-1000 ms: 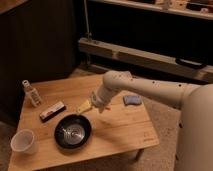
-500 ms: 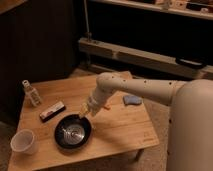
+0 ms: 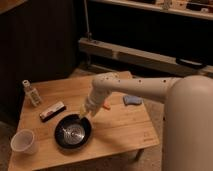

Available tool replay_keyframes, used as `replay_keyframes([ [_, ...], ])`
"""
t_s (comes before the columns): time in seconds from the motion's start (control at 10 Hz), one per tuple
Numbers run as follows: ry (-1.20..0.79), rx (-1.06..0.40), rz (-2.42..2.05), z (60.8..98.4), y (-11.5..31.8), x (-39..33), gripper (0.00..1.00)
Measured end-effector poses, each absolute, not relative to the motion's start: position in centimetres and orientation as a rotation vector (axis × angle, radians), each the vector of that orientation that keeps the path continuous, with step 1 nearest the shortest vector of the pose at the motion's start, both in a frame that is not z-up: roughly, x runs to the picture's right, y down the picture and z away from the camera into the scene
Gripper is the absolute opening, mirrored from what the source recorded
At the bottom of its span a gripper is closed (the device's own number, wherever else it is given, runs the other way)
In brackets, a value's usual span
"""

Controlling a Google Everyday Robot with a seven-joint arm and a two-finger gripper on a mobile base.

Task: Pick up the ceramic bowl

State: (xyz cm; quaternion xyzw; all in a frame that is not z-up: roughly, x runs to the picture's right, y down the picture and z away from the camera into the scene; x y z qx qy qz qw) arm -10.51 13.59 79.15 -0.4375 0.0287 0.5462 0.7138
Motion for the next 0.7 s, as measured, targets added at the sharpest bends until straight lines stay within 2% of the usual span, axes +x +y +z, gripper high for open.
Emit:
replay_keyframes([
  [0.5, 0.066, -0.971, 1.208, 79.3, 13.6, -10.6, 0.56],
  [0.7, 0.098, -0.982, 1.205, 81.1, 14.4, -10.7, 0.56],
])
